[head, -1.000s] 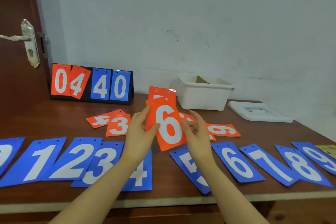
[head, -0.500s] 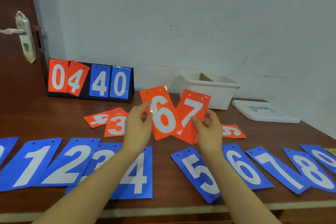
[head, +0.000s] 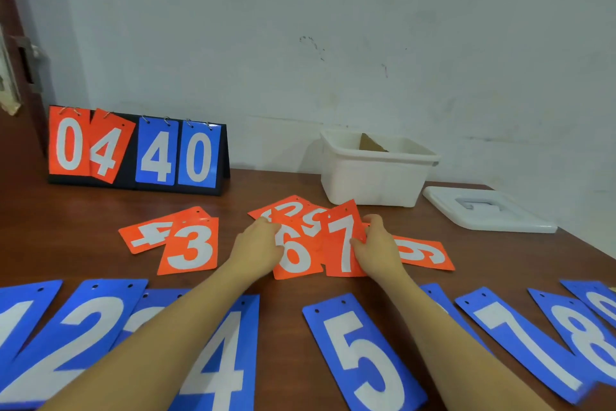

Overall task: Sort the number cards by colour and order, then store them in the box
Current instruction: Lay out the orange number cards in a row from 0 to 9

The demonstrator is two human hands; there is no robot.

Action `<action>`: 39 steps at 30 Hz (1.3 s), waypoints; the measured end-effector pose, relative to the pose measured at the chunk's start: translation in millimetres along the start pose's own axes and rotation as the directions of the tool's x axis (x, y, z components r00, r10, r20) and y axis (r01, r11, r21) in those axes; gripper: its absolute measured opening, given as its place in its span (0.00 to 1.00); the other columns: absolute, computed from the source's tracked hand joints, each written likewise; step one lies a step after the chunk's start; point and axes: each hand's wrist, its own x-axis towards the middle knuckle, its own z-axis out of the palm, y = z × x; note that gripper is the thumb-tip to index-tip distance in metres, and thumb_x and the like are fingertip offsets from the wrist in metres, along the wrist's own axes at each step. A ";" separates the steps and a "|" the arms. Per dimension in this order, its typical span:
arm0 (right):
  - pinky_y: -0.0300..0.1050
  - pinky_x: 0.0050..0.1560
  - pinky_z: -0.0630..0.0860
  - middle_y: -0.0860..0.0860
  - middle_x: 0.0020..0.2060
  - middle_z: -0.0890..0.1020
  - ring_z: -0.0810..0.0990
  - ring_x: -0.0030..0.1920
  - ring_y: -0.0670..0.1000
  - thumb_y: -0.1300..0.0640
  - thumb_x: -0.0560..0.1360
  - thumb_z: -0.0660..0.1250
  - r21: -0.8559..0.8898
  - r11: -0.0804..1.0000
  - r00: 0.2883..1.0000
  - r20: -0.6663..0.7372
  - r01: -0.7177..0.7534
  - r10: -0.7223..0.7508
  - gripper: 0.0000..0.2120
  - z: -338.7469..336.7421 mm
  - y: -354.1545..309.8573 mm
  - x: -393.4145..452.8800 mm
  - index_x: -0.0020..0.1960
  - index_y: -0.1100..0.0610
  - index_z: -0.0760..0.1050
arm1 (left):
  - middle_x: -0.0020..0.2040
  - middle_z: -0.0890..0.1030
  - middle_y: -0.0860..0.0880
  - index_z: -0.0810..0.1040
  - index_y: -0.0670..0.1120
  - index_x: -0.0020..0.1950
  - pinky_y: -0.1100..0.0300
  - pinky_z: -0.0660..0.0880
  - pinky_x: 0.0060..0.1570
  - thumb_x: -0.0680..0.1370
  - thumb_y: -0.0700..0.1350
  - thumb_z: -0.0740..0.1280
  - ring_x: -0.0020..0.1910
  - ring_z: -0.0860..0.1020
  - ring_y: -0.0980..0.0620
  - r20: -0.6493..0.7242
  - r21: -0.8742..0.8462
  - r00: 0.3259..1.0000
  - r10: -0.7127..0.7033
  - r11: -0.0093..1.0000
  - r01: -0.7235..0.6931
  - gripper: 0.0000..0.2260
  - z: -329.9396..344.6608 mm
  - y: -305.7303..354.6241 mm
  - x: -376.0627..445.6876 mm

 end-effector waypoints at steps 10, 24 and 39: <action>0.30 0.37 0.71 0.56 0.53 0.79 0.78 0.45 0.48 0.64 0.78 0.58 0.241 0.959 0.984 -0.137 0.147 -0.116 0.20 -13.9 -8.1 6.6 0.69 0.57 0.60 | 0.66 0.68 0.44 0.66 0.44 0.71 0.58 0.70 0.58 0.77 0.40 0.63 0.58 0.73 0.48 -0.244 -0.315 0.967 0.074 0.937 -0.151 0.21 -10.6 21.6 -4.8; 0.45 0.53 0.75 0.50 0.59 0.78 0.78 0.57 0.50 0.62 0.76 0.60 0.312 0.944 0.951 -0.309 0.112 -0.010 0.22 -105.9 87.2 -24.6 0.69 0.50 0.67 | 0.68 0.67 0.43 0.64 0.44 0.71 0.56 0.66 0.64 0.75 0.45 0.67 0.64 0.70 0.46 0.008 -0.391 0.991 0.131 0.913 -0.118 0.26 53.3 114.7 -20.0; 0.54 0.62 0.67 0.55 0.63 0.72 0.70 0.63 0.58 0.53 0.79 0.57 -0.511 0.845 0.980 -0.182 -0.159 0.074 0.19 -118.9 149.2 6.8 0.69 0.53 0.65 | 0.75 0.56 0.51 0.59 0.58 0.72 0.41 0.49 0.70 0.76 0.62 0.56 0.74 0.52 0.43 0.284 0.178 0.937 0.202 0.949 -0.259 0.25 87.1 151.7 -0.2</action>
